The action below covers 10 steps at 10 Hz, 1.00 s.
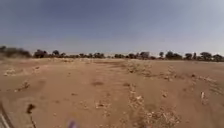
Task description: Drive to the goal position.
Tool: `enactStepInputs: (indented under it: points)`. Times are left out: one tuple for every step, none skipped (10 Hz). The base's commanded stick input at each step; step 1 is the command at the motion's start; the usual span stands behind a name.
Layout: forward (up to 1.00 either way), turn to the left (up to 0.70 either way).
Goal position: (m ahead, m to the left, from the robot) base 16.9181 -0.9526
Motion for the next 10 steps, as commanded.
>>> enactStepInputs:
  points:
    - [0.5,0.0]
    - [0.5,0.0]
    - [0.5,0.0]
    - [0.5,0.0]
    - [0.5,0.0]
    - [0.5,0.0]
    - [0.5,0.0]
    - [0.5,0.0]
    - [0.5,0.0]
    - [0.5,0.0]
